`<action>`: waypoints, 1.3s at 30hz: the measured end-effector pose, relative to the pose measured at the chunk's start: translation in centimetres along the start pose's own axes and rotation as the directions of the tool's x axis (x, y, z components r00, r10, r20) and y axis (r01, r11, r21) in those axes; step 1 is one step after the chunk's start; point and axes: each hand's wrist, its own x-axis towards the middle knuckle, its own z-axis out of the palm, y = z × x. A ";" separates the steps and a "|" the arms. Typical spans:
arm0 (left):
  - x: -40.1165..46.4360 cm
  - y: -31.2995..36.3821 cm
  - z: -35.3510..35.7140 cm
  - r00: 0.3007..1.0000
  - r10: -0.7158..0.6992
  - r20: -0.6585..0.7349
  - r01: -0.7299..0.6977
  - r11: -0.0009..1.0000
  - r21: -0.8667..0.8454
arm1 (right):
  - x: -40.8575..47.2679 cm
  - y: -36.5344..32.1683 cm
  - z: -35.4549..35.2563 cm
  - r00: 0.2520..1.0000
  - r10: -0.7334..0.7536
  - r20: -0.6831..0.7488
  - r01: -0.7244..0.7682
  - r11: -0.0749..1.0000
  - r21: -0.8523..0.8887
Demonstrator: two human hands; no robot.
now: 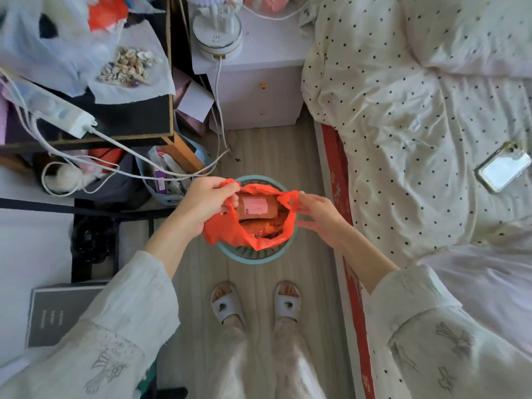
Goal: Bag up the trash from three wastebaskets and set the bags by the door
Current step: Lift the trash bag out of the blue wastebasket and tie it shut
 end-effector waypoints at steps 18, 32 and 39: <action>-17.0 3.1 -4.1 0.942 0.246 -0.230 -0.250 0.968 0.008 | -17.5 -5.5 -2.3 0.939 -0.301 0.164 0.317 0.944 -0.086; -26.0 -10.0 -1.5 0.968 0.208 -0.138 -0.207 0.978 0.021 | -26.6 6.8 1.0 0.882 -0.470 0.040 0.468 0.862 -0.197; -23.5 -20.6 3.1 0.992 0.088 -0.087 -0.079 0.991 0.106 | -21.4 17.5 0.5 0.918 -0.392 -0.052 0.352 0.869 -0.348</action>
